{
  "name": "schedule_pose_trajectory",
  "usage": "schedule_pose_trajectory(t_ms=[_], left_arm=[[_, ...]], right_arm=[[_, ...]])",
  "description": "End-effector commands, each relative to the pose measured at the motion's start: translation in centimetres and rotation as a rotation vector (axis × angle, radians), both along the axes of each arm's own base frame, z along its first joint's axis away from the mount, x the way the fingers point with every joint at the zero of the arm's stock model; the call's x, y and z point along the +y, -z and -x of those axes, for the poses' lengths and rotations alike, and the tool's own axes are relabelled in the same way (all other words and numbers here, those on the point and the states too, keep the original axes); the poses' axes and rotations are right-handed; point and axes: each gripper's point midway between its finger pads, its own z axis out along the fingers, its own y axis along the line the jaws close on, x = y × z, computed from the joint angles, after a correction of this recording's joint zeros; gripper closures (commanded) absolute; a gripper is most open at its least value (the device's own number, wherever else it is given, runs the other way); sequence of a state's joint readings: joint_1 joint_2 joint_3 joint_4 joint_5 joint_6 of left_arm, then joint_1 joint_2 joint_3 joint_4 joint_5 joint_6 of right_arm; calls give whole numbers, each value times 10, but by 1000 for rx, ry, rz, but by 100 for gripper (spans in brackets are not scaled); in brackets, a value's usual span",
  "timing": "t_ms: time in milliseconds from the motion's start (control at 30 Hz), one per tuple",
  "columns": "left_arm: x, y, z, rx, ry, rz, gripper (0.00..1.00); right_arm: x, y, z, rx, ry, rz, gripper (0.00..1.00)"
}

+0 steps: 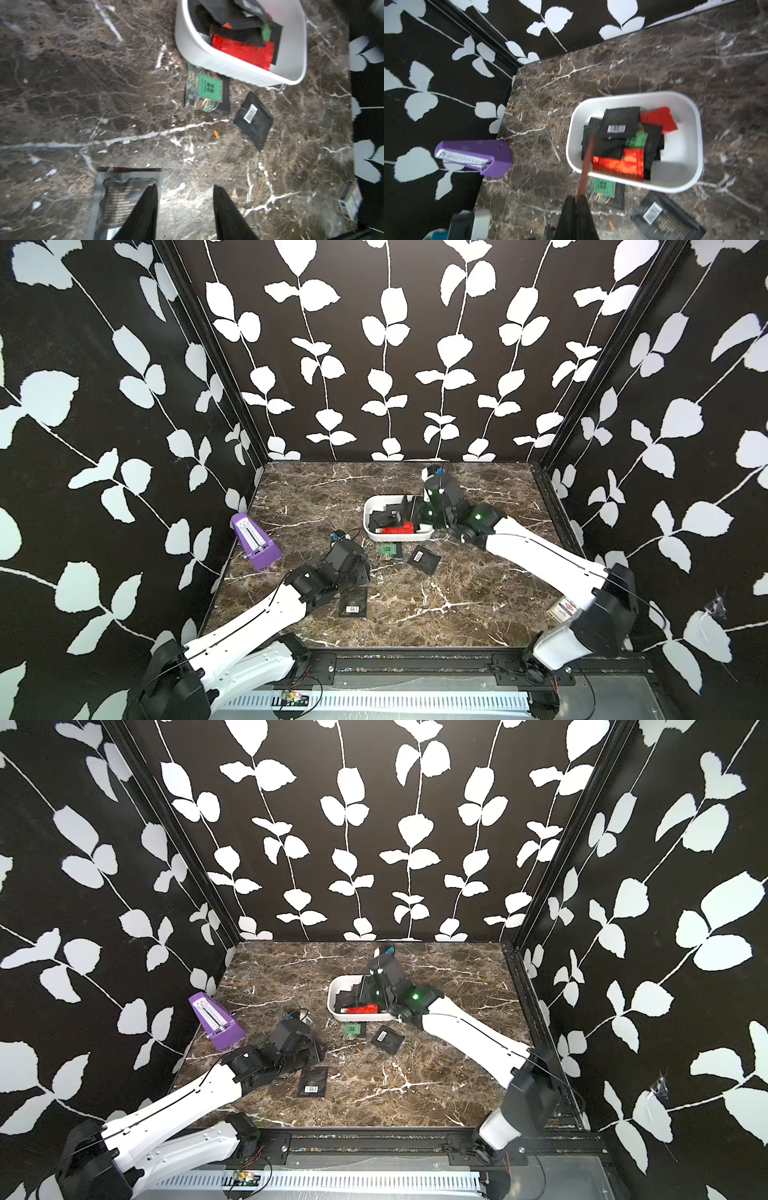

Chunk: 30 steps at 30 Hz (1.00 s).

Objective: Put the tea bags into the storage box
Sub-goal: Place the tea bag in the storage box.

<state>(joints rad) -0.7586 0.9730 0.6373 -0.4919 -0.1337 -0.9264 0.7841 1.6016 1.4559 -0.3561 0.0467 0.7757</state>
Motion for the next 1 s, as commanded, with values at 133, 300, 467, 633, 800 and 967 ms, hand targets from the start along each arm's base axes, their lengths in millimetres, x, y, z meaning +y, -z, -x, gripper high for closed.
schedule_pose_trajectory(t_ms=[133,300,467,633,800,967], left_arm=[[32,27,21,98,-29,-137,49],[46,34,29,135,-35,-186,40],[51,43,36,156,-41,-183,35],[55,50,42,181,-47,-184,32],[55,57,44,201,-54,-181,33],[52,66,46,216,-55,-164,36]], right_arm=[[27,29,-47,50,-41,13,100],[42,56,-73,96,-25,-5,100],[46,78,-87,127,-4,-14,100],[30,100,-92,163,43,21,100],[2,112,-85,188,87,77,85],[-23,109,-72,190,106,119,61]])
